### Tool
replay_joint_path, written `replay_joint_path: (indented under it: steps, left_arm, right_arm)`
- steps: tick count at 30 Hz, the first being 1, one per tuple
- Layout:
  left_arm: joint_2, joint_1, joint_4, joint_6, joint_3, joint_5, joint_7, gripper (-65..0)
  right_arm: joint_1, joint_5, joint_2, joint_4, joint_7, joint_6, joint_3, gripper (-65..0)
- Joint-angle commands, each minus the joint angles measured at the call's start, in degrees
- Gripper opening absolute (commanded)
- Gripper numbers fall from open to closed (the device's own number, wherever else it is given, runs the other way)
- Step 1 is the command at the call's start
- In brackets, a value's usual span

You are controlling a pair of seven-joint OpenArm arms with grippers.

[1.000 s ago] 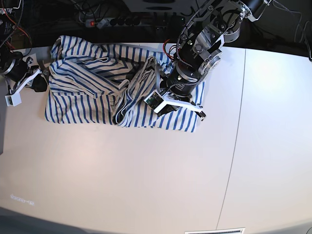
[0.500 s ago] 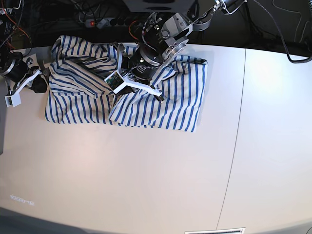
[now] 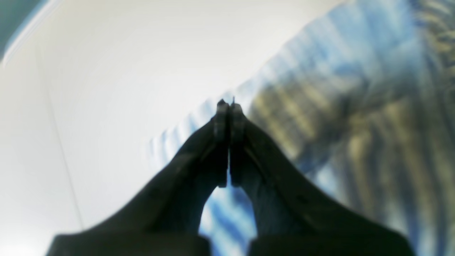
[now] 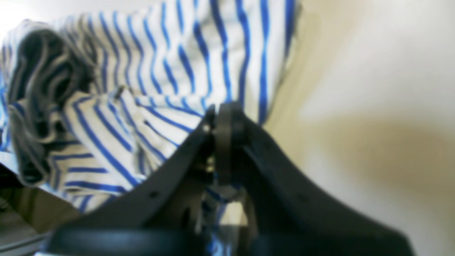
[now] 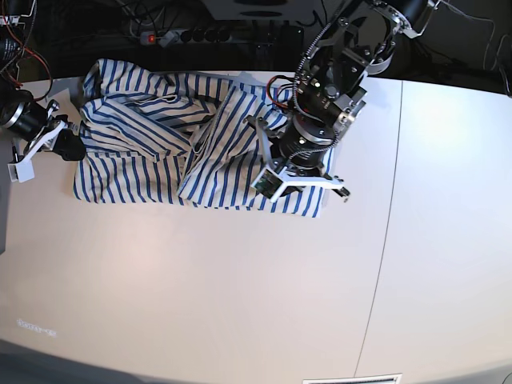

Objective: Fold the T-shirt properly

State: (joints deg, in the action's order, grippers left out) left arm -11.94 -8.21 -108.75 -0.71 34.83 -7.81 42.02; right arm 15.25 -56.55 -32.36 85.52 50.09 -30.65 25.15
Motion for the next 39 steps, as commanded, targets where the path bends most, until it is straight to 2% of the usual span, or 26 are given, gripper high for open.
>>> replay_joint_path:
  steps: [1, 4, 9, 11, 13, 17, 20, 27, 32, 39]
  left_arm:
    - [-0.85, 0.22, -1.2, -1.68, -0.68, 0.98, -1.07, -65.0]
    - [-3.98, -1.03, -1.2, -2.12, -1.97, 1.9, -1.05, -65.0]
    - [-7.28, -3.54, -1.2, -1.84, -3.19, 1.81, -0.7, -65.0]
    - [-7.61, -4.2, -1.2, -1.38, -4.17, 1.86, -0.15, -65.0]
    - [-7.93, -4.81, -1.18, -1.4, -5.49, 2.38, -0.17, -64.8]
    - [-8.09, -6.36, -1.18, -1.55, -8.87, 4.39, -0.2, -58.1]
    - [-8.07, -6.4, -1.18, -3.48, -10.67, 6.19, -0.17, -57.7]
    - [-8.09, -6.23, -1.18, -4.33, -12.15, 6.36, -0.63, -57.7]
    - [-8.07, -6.23, -1.18, -4.48, -12.15, 6.36, -0.68, -57.7]
    - [-8.07, -6.23, -1.16, -4.48, -15.1, 6.36, -0.68, -57.7]
  right_arm:
    - [-1.33, -1.14, -1.4, 0.98, -0.94, -3.85, 0.5, -65.0]
    - [-2.8, -1.14, -2.16, 0.98, -1.07, -3.8, 0.5, -64.7]
    - [-4.0, -0.2, -4.87, 0.94, -1.84, -3.63, 0.5, -30.1]
    - [-3.93, 0.24, -6.93, 0.92, -1.55, -2.49, 0.5, -22.3]
    - [-3.91, 0.66, -9.2, 0.33, -0.39, -1.51, 0.5, -21.3]
    - [-2.32, -1.11, -13.33, -3.06, 0.35, -0.76, 0.5, -21.3]
    - [-1.51, -3.61, -14.27, -6.73, 1.22, -0.81, 0.5, -21.3]
    - [-1.07, -8.61, -14.14, -14.84, 3.17, -1.29, 0.09, -21.3]
    - [-1.09, -9.49, -13.94, -17.31, 3.98, -1.92, -4.96, -21.3]
    - [-1.07, -9.42, -9.35, -18.05, 4.13, -1.95, -9.49, -21.3]
